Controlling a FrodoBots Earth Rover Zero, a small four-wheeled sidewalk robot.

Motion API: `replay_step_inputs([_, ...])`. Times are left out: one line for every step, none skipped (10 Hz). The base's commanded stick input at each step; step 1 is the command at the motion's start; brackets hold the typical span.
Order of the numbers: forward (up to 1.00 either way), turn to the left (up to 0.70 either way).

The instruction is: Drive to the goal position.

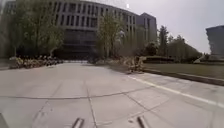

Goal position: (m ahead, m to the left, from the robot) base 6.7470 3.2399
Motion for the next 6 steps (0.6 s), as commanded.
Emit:
replay_step_inputs([0.7,0.0])
replay_step_inputs([0.7,0.0])
replay_step_inputs([0.7,0.0])
replay_step_inputs([0.7,0.0])
replay_step_inputs([0.7,0.0])
replay_step_inputs([0.7,0.0])
